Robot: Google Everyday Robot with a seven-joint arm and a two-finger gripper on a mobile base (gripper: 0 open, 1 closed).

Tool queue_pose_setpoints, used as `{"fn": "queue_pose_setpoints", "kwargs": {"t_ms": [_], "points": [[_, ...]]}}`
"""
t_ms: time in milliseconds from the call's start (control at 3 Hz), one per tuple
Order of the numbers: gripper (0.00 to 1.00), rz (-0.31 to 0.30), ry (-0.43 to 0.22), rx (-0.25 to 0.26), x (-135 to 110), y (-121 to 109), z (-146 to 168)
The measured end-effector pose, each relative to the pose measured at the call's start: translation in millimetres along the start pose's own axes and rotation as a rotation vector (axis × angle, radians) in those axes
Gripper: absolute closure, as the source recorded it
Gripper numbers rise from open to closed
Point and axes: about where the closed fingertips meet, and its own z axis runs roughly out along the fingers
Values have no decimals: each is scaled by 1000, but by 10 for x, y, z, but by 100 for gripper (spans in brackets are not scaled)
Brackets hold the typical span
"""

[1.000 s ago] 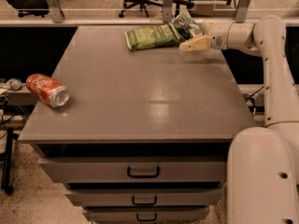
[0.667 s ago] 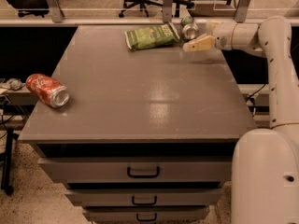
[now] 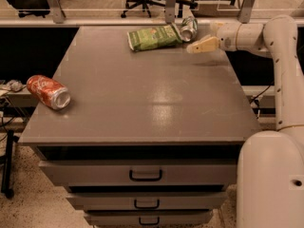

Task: Move green can near green jalapeno chip bag

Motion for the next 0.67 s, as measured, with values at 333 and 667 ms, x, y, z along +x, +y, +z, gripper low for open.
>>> {"fn": "queue_pose_setpoints", "kwargs": {"t_ms": [333, 667], "points": [[0, -29, 28, 39, -124, -39, -231], [0, -69, 103, 111, -290, -49, -671]]}}
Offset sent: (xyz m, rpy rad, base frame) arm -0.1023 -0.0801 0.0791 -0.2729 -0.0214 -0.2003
